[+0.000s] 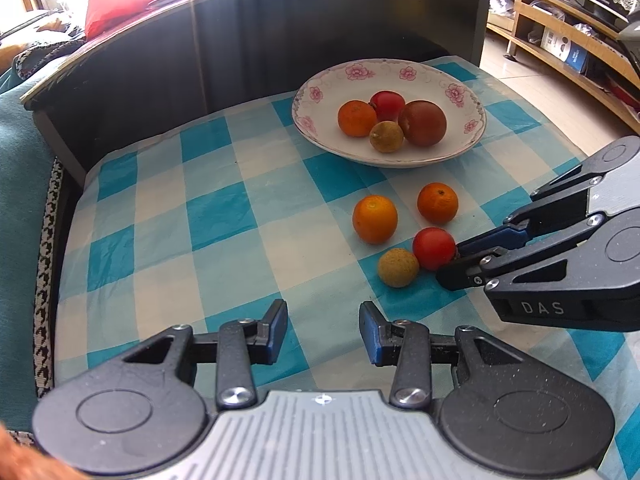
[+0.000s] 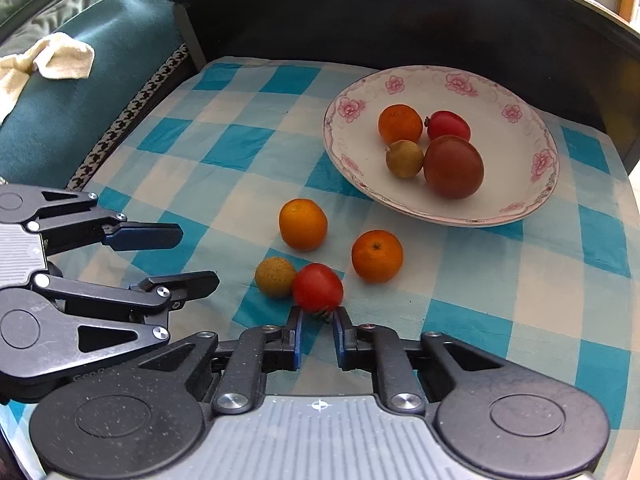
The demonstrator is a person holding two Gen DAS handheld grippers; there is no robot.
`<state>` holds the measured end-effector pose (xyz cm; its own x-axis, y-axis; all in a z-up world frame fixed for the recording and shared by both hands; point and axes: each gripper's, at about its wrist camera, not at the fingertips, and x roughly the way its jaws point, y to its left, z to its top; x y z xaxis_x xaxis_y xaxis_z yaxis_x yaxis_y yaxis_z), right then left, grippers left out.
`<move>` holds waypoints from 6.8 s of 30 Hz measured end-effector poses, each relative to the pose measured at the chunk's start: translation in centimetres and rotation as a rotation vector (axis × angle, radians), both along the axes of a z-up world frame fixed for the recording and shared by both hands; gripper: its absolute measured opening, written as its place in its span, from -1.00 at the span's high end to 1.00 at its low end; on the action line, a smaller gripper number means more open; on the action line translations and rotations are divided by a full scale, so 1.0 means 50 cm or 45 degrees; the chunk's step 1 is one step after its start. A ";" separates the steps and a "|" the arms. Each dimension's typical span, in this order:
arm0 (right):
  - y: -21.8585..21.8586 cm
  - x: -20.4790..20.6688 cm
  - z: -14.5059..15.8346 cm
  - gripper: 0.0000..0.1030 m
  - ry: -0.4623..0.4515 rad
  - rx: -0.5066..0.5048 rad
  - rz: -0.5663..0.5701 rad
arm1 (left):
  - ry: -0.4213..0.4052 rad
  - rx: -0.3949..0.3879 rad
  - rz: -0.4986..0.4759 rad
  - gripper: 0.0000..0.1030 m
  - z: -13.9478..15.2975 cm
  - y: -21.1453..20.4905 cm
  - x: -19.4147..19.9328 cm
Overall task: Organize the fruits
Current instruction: 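Grasp a small yellow fruit with the left tool while the right grasps a red tomato, then carry both fruits over the white plate and open both tools, then withdraw both tools from the plate toward the two oranges on the cloth, then grasp an orange with the left tool while the right grasps another orange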
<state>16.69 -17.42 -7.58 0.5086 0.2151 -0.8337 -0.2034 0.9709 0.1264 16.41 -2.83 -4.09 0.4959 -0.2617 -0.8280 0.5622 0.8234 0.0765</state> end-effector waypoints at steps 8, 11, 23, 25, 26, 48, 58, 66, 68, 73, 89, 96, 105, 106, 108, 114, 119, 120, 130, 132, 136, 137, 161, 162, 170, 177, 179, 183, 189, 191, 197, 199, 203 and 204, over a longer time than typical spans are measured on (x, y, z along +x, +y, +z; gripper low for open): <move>-0.004 0.004 0.005 0.49 -0.025 0.033 0.002 | 0.014 -0.039 -0.024 0.05 0.004 -0.002 -0.002; -0.001 0.009 0.002 0.38 -0.030 0.031 0.005 | 0.024 -0.048 -0.033 0.05 0.003 0.003 -0.003; 0.009 0.029 0.000 0.56 -0.050 0.044 0.058 | 0.080 -0.133 -0.070 0.05 -0.001 0.016 -0.001; 0.007 0.025 0.001 0.57 -0.041 0.041 0.066 | 0.087 -0.147 -0.072 0.05 -0.004 0.012 0.002; 0.007 0.020 0.002 0.57 -0.037 0.036 0.071 | 0.086 -0.154 -0.073 0.05 -0.005 0.010 0.004; -0.071 -0.056 0.042 0.58 -0.001 0.014 -0.127 | 0.030 -0.135 -0.017 0.30 -0.030 -0.068 0.028; -0.096 -0.002 0.064 0.58 -0.088 0.031 -0.153 | 0.029 -0.182 0.005 0.32 0.014 -0.084 0.040; -0.119 0.051 0.072 0.58 -0.156 0.011 -0.209 | -0.031 -0.198 0.058 0.31 0.040 -0.125 0.102; -0.126 0.061 0.070 0.58 -0.157 0.014 -0.223 | -0.048 -0.195 0.066 0.32 0.043 -0.136 0.112; -0.136 0.077 0.072 0.57 -0.198 0.002 -0.240 | -0.063 -0.200 0.086 0.32 0.043 -0.148 0.132; -0.130 0.120 0.062 0.52 -0.259 -0.040 -0.227 | -0.081 -0.195 0.128 0.31 0.030 -0.147 0.156; -0.135 0.118 0.069 0.46 -0.271 -0.034 -0.247 | -0.079 -0.221 0.146 0.26 0.037 -0.141 0.156; -0.136 0.113 0.079 0.37 -0.293 -0.045 -0.266 | -0.093 -0.253 0.172 0.23 0.053 -0.130 0.157; -0.135 0.112 0.081 0.36 -0.296 -0.050 -0.269 | -0.095 -0.255 0.171 0.23 0.055 -0.130 0.157; -0.134 0.109 0.085 0.35 -0.301 -0.053 -0.276 | -0.101 -0.260 0.171 0.23 0.059 -0.129 0.155; -0.131 0.102 0.094 0.34 -0.325 -0.067 -0.276 | -0.126 -0.257 0.163 0.23 0.070 -0.125 0.148; -0.126 0.095 0.095 0.33 -0.321 -0.071 -0.268 | -0.122 -0.269 0.173 0.23 0.074 -0.117 0.143; -0.125 0.093 0.096 0.33 -0.322 -0.075 -0.269 | -0.125 -0.270 0.174 0.23 0.075 -0.115 0.141; -0.106 0.037 0.107 0.11 -0.311 -0.066 -0.254 | -0.104 -0.262 0.152 0.23 0.091 -0.088 0.111; -0.105 0.017 0.104 -0.11 -0.294 -0.057 -0.248 | -0.085 -0.248 0.142 0.22 0.090 -0.074 0.097; -0.091 -0.019 0.091 -0.17 -0.255 -0.041 -0.212 | -0.045 -0.193 0.115 0.18 0.082 -0.052 0.062; -0.087 -0.025 0.086 -0.17 -0.243 -0.042 -0.202 | -0.034 -0.183 0.112 0.18 0.078 -0.048 0.053; -0.046 0.047 -0.002 0.54 -0.124 -0.066 -0.103 | 0.033 -0.130 -0.006 0.16 0.003 -0.049 0.052; -0.051 0.047 -0.001 0.54 -0.118 -0.054 -0.110 | 0.032 -0.133 -0.010 0.16 0.002 -0.052 0.054; -0.080 0.028 0.008 0.55 -0.104 -0.017 -0.151 | 0.034 -0.172 -0.031 0.16 -0.010 -0.086 0.073; -0.094 0.015 0.019 0.55 -0.113 0.005 -0.163 | 0.021 -0.146 -0.006 0.17 -0.029 -0.107 0.085; -0.099 0.014 0.018 0.55 -0.112 0.006 -0.169 | 0.017 -0.156 0.003 0.24 -0.029 -0.108 0.088; -0.110 0.014 0.016 0.55 -0.101 0.012 -0.182 | 0.028 -0.175 0.029 0.26 -0.030 -0.108 0.097; -0.118 0.014 0.014 0.54 -0.097 0.025 -0.202 | 0.004 -0.195 0.055 0.25 -0.029 -0.113 0.107; -0.118 0.015 0.012 0.54 -0.094 0.025 -0.203 | 0.001 -0.197 0.069 0.23 -0.032 -0.114 0.113; -0.121 0.020 0.011 0.53 -0.092 0.030 -0.208 | -0.004 -0.199 0.088 0.23 -0.037 -0.119 0.121; -0.123 0.020 0.010 0.53 -0.092 0.029 -0.211 | 0.005 -0.203 0.093 0.25 -0.036 -0.118 0.123; -0.126 0.019 0.010 0.54 -0.092 0.025 -0.213 | 0.020 -0.216 0.096 0.25 -0.028 -0.108 0.118; -0.127 0.018 0.012 0.54 -0.095 0.025 -0.217 | 0.022 -0.217 0.093 0.25 -0.025 -0.104 0.114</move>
